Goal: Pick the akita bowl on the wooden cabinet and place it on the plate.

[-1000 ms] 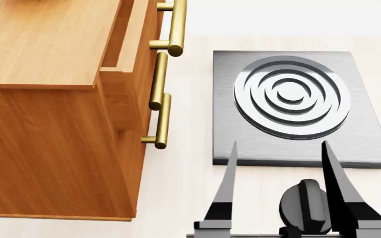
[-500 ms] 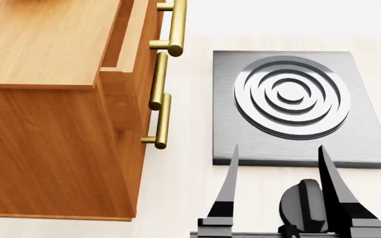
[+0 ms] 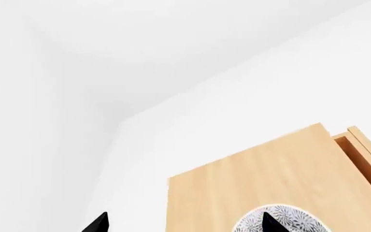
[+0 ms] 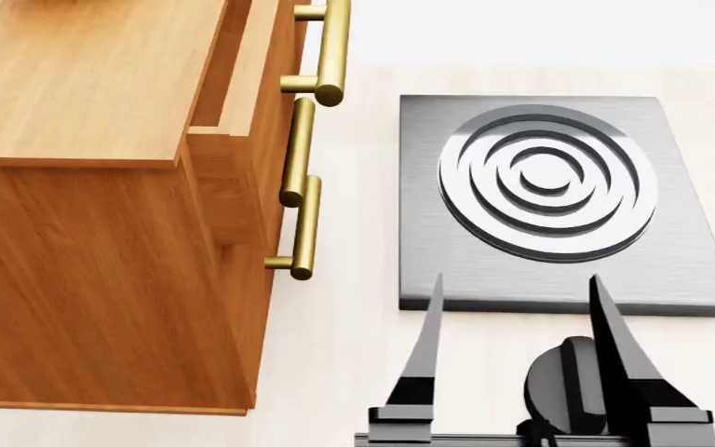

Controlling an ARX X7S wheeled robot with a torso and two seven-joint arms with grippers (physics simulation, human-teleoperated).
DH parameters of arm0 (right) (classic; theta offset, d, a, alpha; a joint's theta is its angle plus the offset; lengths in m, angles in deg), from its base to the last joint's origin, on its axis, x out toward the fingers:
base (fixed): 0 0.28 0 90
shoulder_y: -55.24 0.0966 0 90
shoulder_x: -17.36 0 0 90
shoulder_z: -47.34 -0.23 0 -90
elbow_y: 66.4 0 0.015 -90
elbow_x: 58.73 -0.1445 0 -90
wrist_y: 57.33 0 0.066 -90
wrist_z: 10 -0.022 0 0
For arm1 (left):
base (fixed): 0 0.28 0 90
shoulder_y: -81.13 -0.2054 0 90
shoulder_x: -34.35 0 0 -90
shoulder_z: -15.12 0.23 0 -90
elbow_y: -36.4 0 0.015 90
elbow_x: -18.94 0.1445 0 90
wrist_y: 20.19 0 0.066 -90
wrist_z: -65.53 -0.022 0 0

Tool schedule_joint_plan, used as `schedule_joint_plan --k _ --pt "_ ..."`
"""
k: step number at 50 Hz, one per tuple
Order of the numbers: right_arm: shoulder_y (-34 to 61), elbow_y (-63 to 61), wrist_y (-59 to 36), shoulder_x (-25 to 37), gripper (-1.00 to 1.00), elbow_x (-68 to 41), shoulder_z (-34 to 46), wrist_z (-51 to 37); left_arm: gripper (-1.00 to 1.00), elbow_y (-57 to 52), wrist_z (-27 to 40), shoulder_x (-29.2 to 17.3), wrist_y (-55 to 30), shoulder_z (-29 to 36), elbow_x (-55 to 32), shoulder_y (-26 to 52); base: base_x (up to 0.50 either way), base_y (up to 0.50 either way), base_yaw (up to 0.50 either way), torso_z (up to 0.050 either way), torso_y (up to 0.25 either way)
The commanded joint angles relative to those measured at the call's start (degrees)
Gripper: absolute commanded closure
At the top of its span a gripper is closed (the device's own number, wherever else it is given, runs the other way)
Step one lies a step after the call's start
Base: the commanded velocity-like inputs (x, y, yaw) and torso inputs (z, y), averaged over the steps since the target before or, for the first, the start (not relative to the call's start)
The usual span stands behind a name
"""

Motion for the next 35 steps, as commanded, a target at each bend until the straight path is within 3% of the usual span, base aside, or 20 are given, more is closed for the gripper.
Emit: schedule_joint_plan --k 1,7,16,23,35 --pt "0.1 0.0 -0.1 0.0 -1.0 0.1 0.3 -0.2 -1.0 0.8 -8.0 0.2 -7.1 16.8 -11.2 2.1 0.0 0.0 0.0 0.0 0.0" --pt "0.1 -0.3 0.0 0.2 -1.0 0.0 0.2 -0.3 -1.0 0.8 -8.0 0.2 -8.2 22.5 -13.3 2.6 0.0 0.0 0.0 0.0 0.0" --pt "0.1 0.0 0.3 0.2 -1.0 -0.1 0.4 -0.3 -1.0 0.8 -6.8 0.1 -8.4 6.8 -3.6 3.7 0.0 0.0 0.0 0.0 0.0" --pt "0.2 -0.2 0.1 0.3 -1.0 -0.2 0.5 -0.4 -1.0 0.8 -2.5 -1.4 -9.9 -15.1 1.8 3.7 0.0 0.0 0.0 0.0 0.0" --pt "0.3 0.0 0.1 0.5 -1.0 -0.1 0.6 -0.6 -1.0 0.8 -1.7 -2.6 -13.8 -30.4 7.4 2.4 0.0 0.0 0.0 0.0 0.0"
